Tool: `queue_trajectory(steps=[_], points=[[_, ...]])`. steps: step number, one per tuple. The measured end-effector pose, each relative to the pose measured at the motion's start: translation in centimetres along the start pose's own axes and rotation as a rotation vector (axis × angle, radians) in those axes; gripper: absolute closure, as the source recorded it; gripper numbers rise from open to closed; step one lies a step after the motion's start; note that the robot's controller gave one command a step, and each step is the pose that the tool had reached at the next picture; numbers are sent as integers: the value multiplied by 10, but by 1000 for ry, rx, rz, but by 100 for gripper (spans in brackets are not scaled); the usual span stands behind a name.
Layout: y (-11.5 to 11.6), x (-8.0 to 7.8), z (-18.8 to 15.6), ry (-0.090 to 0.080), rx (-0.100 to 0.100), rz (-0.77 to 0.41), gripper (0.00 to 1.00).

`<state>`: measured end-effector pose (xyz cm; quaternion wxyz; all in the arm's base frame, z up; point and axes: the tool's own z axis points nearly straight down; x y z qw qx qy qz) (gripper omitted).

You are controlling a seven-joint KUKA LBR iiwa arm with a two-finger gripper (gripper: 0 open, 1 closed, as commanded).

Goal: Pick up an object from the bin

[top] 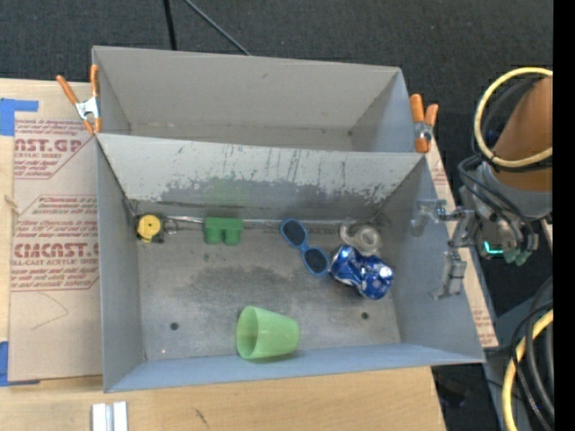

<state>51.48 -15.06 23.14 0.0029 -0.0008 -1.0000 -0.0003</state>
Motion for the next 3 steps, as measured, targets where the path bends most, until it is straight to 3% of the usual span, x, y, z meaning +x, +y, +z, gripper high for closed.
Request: queue_trajectory(steps=[1,2,3], points=[[48,-59,165,-5,-2,-168,0],[46,-59,161,-7,1,-166,100],[31,-38,-68,-17,4,-113,100]])
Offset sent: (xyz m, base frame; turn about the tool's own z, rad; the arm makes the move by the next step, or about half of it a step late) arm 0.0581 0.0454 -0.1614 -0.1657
